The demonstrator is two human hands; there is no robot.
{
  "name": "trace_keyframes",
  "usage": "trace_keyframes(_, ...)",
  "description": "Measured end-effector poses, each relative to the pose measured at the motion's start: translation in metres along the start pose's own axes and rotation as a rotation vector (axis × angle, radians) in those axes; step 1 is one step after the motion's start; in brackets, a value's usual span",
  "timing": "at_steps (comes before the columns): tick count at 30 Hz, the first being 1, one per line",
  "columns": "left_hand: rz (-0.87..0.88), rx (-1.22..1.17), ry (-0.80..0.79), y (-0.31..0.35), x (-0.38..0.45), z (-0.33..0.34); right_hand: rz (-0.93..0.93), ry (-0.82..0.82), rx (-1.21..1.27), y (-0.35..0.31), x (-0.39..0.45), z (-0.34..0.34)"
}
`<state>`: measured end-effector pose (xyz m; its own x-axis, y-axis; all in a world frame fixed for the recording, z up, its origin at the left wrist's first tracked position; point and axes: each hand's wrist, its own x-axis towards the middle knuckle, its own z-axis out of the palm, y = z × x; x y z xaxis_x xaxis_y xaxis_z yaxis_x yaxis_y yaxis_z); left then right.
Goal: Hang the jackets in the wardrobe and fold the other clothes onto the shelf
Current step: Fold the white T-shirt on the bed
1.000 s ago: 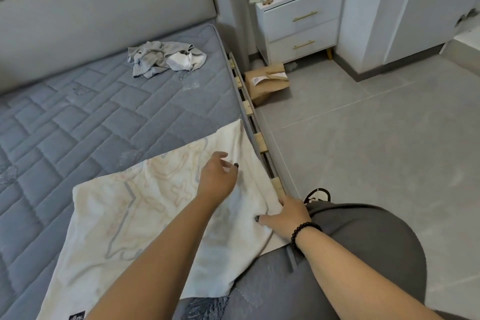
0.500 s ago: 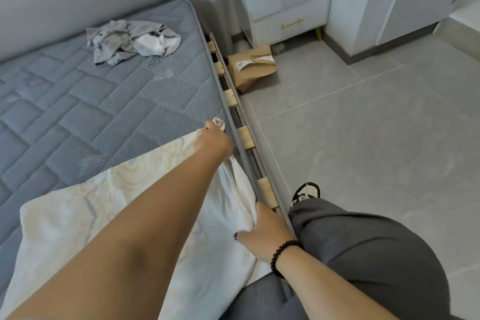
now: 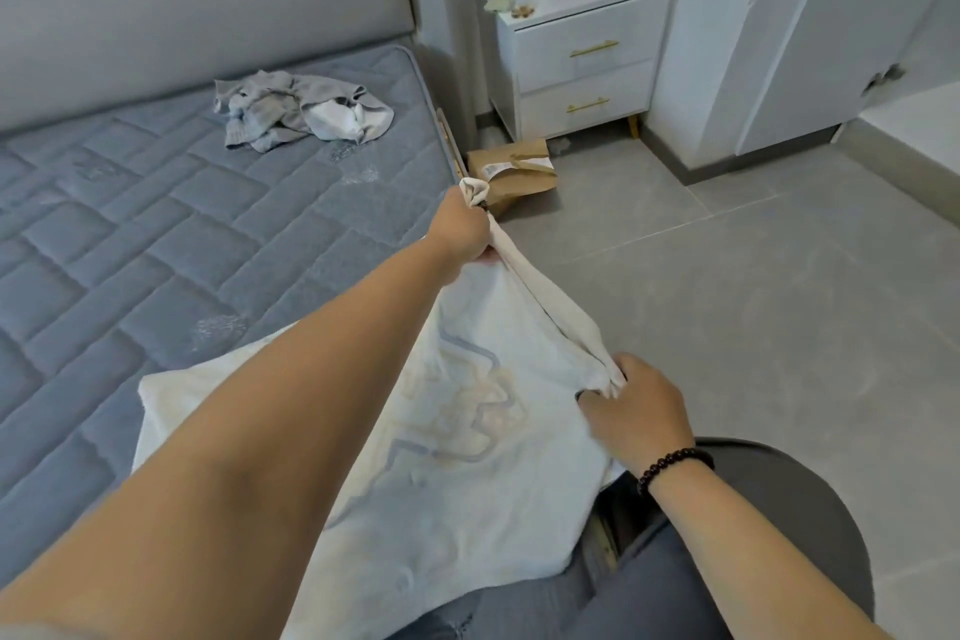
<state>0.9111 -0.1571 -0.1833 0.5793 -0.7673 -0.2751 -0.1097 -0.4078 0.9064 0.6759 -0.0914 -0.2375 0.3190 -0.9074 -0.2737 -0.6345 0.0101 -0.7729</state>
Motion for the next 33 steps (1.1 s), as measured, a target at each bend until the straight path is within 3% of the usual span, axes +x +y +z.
trace_keyframes(6, -0.062, -0.171, -0.027, -0.013, -0.014, -0.076, -0.221, -0.115, -0.044, -0.066, -0.04, 0.01)
trace_keyframes(12, -0.085, -0.181, 0.012, -0.064, -0.046, -0.193, -0.441, -0.362, -0.192, -0.125, -0.093, 0.085)
trace_keyframes(15, -0.15, -0.165, 0.076, -0.096, -0.065, -0.244, -0.487, -0.51, -0.249, -0.146, -0.116, 0.132)
trace_keyframes(21, -0.24, 0.107, 0.344, -0.169, -0.081, -0.324, -0.539, -0.757, -0.364, -0.183, -0.154, 0.222)
trace_keyframes(25, -0.266, 0.065, 0.451, -0.201, -0.098, -0.344, -0.588, -0.843, -0.445, -0.189, -0.171, 0.265)
trace_keyframes(30, -0.316, 0.028, 0.414, -0.242, -0.122, -0.332, -0.68, -1.203, -0.542, -0.167, -0.179, 0.282)
trace_keyframes(33, -0.286, 0.084, 0.528, -0.262, -0.141, -0.318, -0.786, -1.265, -0.465, -0.145, -0.175, 0.272)
